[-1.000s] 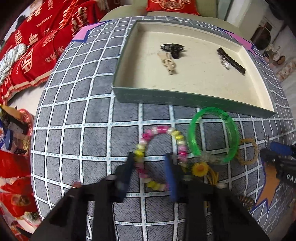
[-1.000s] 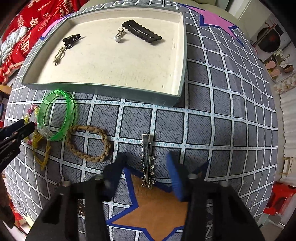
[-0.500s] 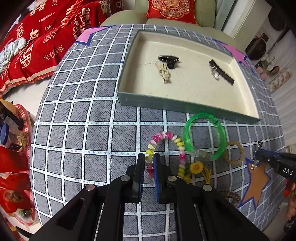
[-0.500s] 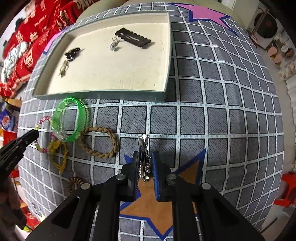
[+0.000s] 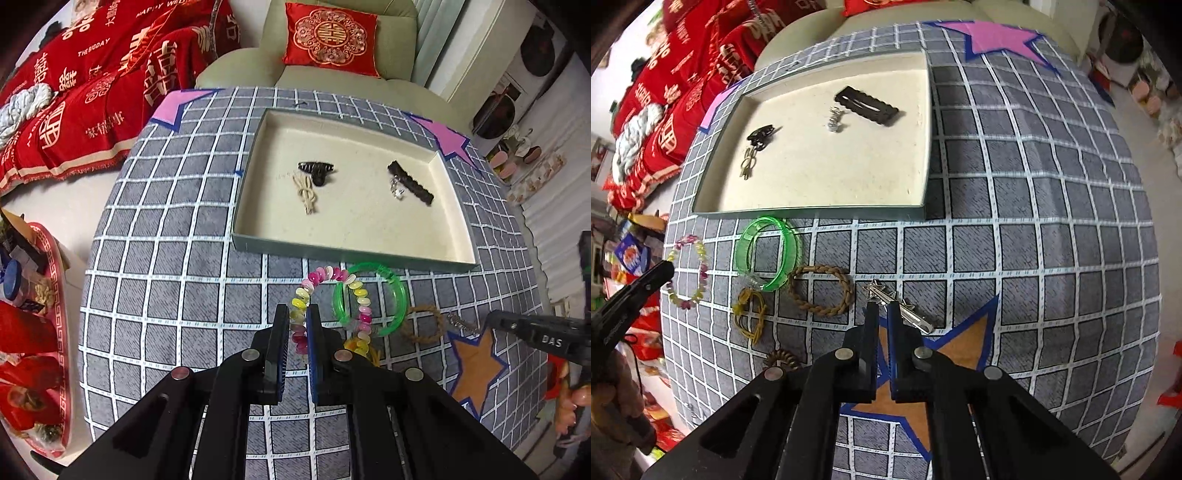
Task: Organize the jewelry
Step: 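Lift both held items and carry them over the white tray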
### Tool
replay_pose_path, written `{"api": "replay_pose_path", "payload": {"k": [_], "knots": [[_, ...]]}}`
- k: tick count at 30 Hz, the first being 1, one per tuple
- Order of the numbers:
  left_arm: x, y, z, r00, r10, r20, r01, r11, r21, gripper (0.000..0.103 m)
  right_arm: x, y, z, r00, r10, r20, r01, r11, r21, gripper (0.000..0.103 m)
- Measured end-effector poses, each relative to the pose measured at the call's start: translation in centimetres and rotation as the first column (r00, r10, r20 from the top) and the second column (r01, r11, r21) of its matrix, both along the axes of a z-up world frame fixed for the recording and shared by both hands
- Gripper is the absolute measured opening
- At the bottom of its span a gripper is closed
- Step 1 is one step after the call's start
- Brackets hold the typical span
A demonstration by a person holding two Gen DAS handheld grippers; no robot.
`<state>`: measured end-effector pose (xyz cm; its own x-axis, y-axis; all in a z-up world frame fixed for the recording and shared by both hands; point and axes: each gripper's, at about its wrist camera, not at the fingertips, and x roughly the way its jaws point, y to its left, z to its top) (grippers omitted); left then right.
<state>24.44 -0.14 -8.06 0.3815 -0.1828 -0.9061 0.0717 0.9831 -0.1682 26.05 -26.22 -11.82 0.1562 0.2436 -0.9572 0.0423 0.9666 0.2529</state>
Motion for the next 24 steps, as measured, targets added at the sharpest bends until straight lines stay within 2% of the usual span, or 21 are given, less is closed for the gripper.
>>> {"api": "replay_pose_path", "payload": {"k": [1,3,5,6,7,9,11,14,15,17,18,21,24], "knots": [[0.0,0.2,0.1,1.0,-0.001,0.002,0.001,1.0,0.0,0.018,0.2,-0.4,-0.5,0.999,-0.023,-0.027,0.024,0.999,0.039,0.005],[0.0,0.3,0.0,1.0,-0.001,0.003,0.001,1.0,0.0,0.018,0.0,-0.4,-1.5,0.997,-0.052,-0.061,0.055,0.997,0.051,0.009],[0.0,0.3,0.0,1.0,0.0,-0.003,0.0,1.0,-0.001,0.018,0.1,0.3,-2.1,0.998,-0.027,-0.055,0.027,1.0,0.009,0.029],[0.0,0.2,-0.1,1.0,0.001,-0.007,-0.001,1.0,0.0,0.018,0.2,0.8,-2.2,0.999,0.009,-0.042,-0.01,1.0,-0.023,0.052],[-0.1,0.1,-0.2,1.0,0.001,-0.01,-0.001,1.0,0.001,0.018,0.2,1.2,-2.3,0.999,0.045,-0.027,-0.047,0.997,-0.061,0.061],[-0.2,-0.1,-0.5,1.0,0.0,-0.017,0.0,1.0,0.001,0.018,0.0,2.1,-2.4,0.991,0.13,0.002,-0.129,0.984,-0.126,0.061],[-0.4,-0.3,-0.8,1.0,-0.003,-0.022,0.003,1.0,0.004,0.018,0.0,2.8,-3.1,0.978,0.207,-0.005,-0.205,0.964,-0.167,0.06],[-0.6,-0.4,-0.9,1.0,-0.007,-0.029,0.007,1.0,0.006,0.018,0.1,3.5,-4.7,0.963,0.265,-0.04,-0.268,0.942,-0.203,0.052],[-0.6,-0.5,-0.9,1.0,-0.008,-0.029,0.008,1.0,0.006,0.018,0.0,3.8,-4.7,0.96,0.28,-0.028,-0.279,0.934,-0.224,0.045],[-0.6,-0.5,-0.8,1.0,-0.01,-0.028,0.01,1.0,0.005,0.018,-0.3,4.5,-4.6,0.948,0.317,-0.027,-0.313,0.917,-0.248,0.022],[-0.6,-0.5,-0.8,1.0,-0.012,-0.027,0.012,1.0,0.004,0.018,-0.4,4.6,-4.6,0.946,0.322,-0.035,-0.32,0.915,-0.245,0.018],[-0.5,-0.6,-0.4,1.0,-0.012,-0.022,0.012,1.0,-0.002,0.018,-0.8,4.6,-4.2,0.952,0.304,-0.028,-0.302,0.927,-0.223,0.018],[-0.3,-0.9,0.2,1.0,-0.018,-0.01,0.018,1.0,-0.009,0.018,-1.2,3.6,-3.1,0.964,0.265,-0.019,-0.265,0.951,-0.158,0.018]]}}
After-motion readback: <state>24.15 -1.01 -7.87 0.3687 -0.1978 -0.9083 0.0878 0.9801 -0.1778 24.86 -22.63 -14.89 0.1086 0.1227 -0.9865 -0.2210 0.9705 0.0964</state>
